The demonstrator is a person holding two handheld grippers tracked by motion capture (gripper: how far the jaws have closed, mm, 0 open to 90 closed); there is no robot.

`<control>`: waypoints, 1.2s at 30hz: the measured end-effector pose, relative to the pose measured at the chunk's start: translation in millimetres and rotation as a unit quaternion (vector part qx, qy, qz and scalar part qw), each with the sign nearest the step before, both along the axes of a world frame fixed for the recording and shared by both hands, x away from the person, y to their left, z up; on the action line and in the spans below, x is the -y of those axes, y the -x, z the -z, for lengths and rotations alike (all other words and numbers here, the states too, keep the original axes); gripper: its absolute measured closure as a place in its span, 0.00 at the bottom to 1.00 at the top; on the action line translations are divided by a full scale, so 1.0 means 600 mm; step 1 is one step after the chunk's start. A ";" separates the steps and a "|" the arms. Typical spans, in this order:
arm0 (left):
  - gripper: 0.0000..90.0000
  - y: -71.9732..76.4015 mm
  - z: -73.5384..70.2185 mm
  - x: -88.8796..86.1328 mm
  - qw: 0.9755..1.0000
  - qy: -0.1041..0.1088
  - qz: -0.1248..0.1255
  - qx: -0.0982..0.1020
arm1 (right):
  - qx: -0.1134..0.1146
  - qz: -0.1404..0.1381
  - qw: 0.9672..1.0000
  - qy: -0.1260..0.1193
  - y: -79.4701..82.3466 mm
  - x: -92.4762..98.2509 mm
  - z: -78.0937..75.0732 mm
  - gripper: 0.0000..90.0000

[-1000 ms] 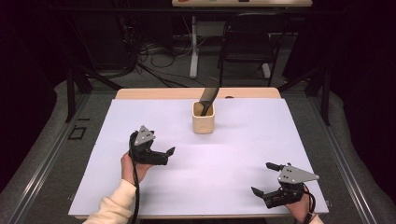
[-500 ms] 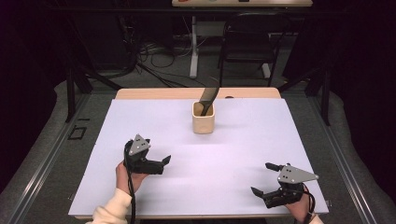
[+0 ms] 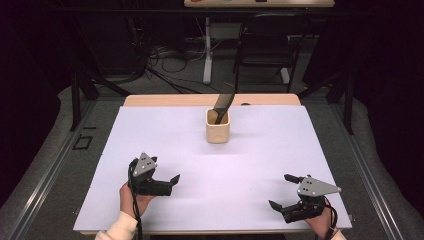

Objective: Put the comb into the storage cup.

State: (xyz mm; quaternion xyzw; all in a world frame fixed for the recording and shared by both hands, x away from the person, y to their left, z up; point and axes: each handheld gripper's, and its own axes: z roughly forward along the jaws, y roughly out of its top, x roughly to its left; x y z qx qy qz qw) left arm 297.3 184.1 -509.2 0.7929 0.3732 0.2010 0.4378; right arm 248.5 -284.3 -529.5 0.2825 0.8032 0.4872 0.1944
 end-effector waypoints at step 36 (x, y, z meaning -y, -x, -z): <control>0.00 0.082 0.019 -0.016 0.999 -0.012 0.010 0.040 | 0.001 0.001 1.000 0.001 0.000 0.000 0.000 0.01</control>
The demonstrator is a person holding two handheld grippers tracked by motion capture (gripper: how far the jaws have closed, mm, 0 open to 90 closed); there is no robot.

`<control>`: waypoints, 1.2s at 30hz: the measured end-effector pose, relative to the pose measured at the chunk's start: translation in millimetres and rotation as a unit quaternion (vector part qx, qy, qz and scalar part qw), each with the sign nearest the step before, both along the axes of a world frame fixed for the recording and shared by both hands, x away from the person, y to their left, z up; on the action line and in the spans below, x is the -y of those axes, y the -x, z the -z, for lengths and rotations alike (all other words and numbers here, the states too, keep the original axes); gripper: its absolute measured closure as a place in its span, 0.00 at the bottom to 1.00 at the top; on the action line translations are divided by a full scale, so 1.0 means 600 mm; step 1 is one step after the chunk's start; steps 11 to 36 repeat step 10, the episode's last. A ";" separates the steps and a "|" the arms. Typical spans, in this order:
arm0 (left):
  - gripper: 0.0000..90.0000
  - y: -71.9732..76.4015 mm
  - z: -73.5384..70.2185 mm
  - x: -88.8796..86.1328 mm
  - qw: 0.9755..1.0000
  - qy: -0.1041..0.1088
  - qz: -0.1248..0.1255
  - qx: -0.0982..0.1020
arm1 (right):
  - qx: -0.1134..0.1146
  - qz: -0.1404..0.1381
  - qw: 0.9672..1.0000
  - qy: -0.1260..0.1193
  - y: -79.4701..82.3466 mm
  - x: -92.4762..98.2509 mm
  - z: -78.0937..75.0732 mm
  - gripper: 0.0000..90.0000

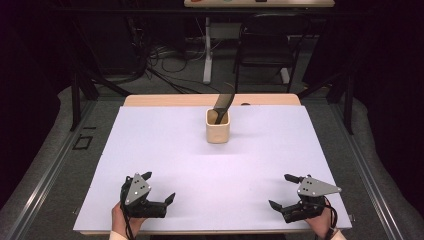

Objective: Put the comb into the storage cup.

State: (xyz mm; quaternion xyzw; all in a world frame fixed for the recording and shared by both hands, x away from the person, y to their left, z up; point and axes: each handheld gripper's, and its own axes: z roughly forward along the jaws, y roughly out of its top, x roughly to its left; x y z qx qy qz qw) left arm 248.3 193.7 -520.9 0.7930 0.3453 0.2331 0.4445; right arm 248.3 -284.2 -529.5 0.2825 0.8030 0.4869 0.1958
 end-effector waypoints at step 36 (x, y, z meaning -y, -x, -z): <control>0.00 -0.001 -0.001 0.001 1.000 -0.002 -0.002 0.000 | 0.000 -0.002 1.000 0.000 0.000 0.001 0.000 0.01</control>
